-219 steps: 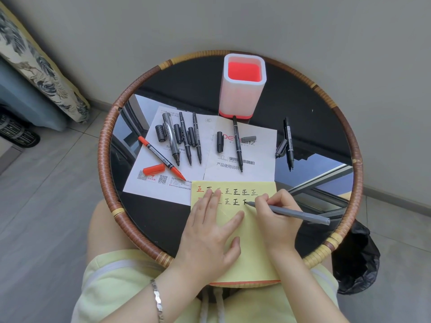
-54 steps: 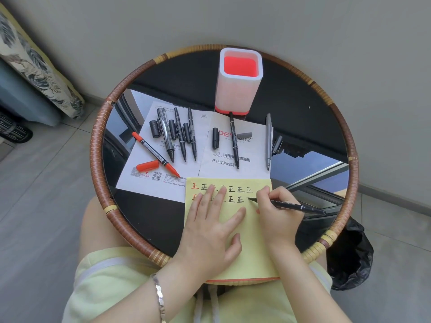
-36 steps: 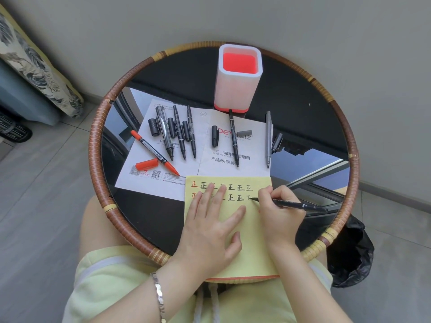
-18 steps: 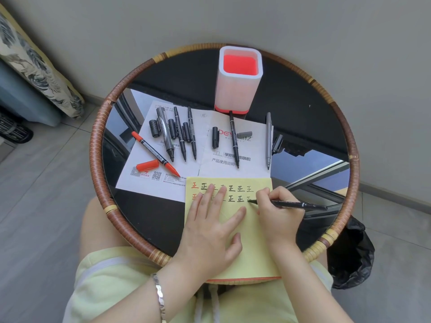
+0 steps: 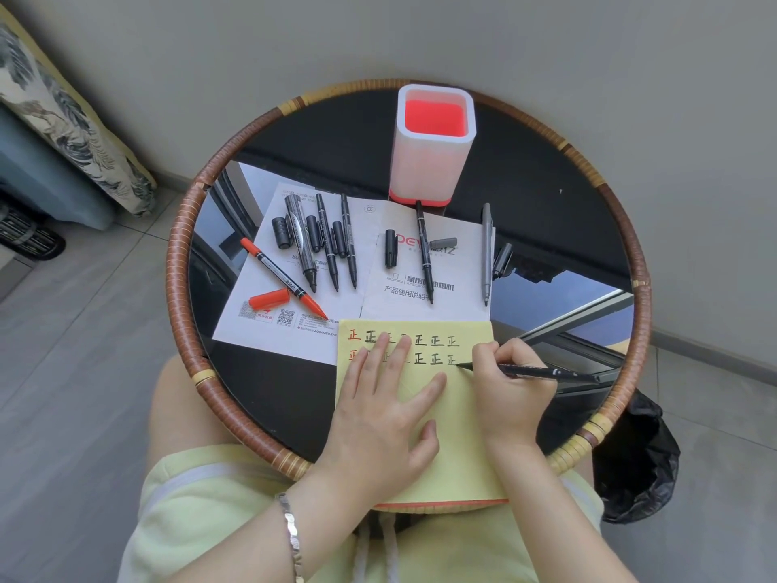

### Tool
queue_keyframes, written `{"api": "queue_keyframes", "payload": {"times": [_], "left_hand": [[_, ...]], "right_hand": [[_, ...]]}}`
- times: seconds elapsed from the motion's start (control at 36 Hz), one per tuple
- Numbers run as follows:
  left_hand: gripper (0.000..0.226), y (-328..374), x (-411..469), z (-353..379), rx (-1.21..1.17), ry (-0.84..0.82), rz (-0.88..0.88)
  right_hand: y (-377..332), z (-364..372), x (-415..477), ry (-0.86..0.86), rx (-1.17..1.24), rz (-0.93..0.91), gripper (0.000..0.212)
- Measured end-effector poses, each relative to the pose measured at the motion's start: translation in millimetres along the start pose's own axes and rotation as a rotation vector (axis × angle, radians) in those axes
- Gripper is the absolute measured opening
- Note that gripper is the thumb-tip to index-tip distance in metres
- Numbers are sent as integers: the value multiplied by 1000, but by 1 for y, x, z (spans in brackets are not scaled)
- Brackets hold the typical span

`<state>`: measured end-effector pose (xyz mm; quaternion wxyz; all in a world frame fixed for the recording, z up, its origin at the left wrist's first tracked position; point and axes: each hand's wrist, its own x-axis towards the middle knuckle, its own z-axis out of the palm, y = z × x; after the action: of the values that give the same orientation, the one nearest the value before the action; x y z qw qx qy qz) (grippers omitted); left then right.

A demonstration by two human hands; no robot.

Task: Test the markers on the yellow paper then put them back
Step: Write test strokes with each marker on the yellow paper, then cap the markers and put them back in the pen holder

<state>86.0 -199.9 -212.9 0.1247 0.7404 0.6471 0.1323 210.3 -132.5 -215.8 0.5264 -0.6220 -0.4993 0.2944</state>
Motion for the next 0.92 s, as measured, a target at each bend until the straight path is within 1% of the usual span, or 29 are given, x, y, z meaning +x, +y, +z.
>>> {"api": "queue_keyframes", "payload": {"times": [0.14,0.31,0.39,0.47,0.53,0.58,0.64,0.72,0.81,0.92], "left_hand": [[46,0,0,-1,11,-4,-2],[45,1,1,-4,53,-52,-15],[44,2,2,-9,92,-97,-28],[44,3,3,-11,120,-128,-34],[43,4,6,-13,142,-156,-50],[42,8,9,-17,180,-205,-82],[41,10,11,-21,197,-243,-101],[39,10,13,-23,193,-254,-94],[38,9,13,-24,180,-250,-78],[39,10,13,-25,182,-242,-77]], "right_hand": [[-6,-8,3,20,56,78,35],[-13,-24,10,-43,102,105,19],[-18,-37,22,-139,23,56,17],[-25,-42,47,-218,-105,-3,17],[-28,-42,71,-272,-233,-62,10],[-29,-39,94,-347,-351,-92,17],[-30,-32,110,-446,-446,-79,23],[-33,-19,124,-540,-580,-126,28],[-29,-12,127,-585,-644,-170,31],[-21,-7,124,-540,-671,-195,31]]}}
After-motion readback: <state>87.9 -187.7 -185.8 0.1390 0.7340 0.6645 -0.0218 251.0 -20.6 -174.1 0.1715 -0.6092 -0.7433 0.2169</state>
